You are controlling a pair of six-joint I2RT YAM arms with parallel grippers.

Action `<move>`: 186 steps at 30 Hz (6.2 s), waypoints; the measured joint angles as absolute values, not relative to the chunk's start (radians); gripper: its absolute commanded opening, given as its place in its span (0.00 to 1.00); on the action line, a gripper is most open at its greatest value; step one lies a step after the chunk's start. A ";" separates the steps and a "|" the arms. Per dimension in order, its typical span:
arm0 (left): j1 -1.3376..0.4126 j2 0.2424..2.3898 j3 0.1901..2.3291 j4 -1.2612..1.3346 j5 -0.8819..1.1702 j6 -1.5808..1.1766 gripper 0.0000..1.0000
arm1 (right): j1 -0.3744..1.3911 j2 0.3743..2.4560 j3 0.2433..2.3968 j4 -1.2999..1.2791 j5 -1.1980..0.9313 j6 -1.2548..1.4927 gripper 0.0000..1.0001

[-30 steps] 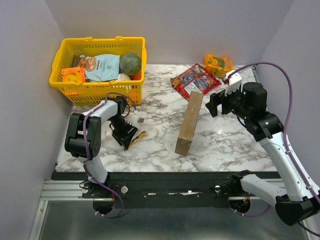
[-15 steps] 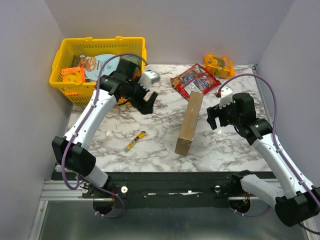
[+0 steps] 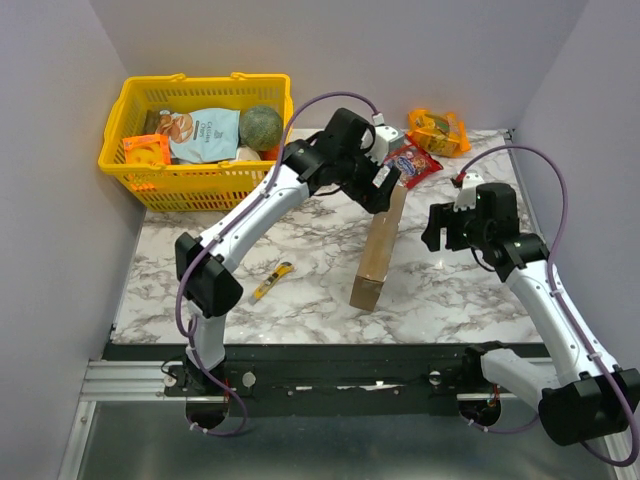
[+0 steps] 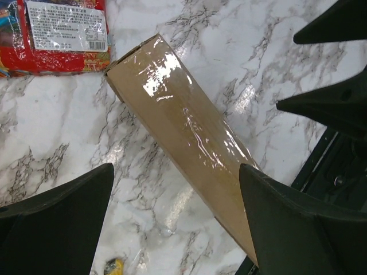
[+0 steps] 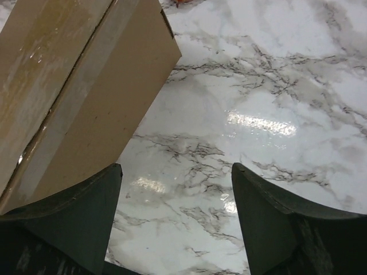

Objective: Unpack the express box

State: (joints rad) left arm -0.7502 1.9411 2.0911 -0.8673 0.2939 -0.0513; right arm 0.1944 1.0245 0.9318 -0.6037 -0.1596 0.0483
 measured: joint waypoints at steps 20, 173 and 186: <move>-0.892 1.992 2.091 -0.925 0.064 -0.080 0.98 | 0.194 1.044 0.857 -0.533 -0.349 0.130 0.79; -0.691 2.031 2.149 -0.887 0.852 -0.049 0.90 | 0.237 1.513 0.865 -0.286 -0.536 0.211 0.72; -0.653 1.734 1.871 -0.912 0.284 -0.047 0.68 | 0.237 1.448 0.868 -0.292 -0.532 0.147 0.71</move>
State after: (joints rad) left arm -0.6529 1.7336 1.8706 -0.9119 0.2836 -0.0467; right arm 0.2367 1.4483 0.8684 -0.2920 -0.5316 0.1467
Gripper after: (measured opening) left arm 0.857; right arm 0.722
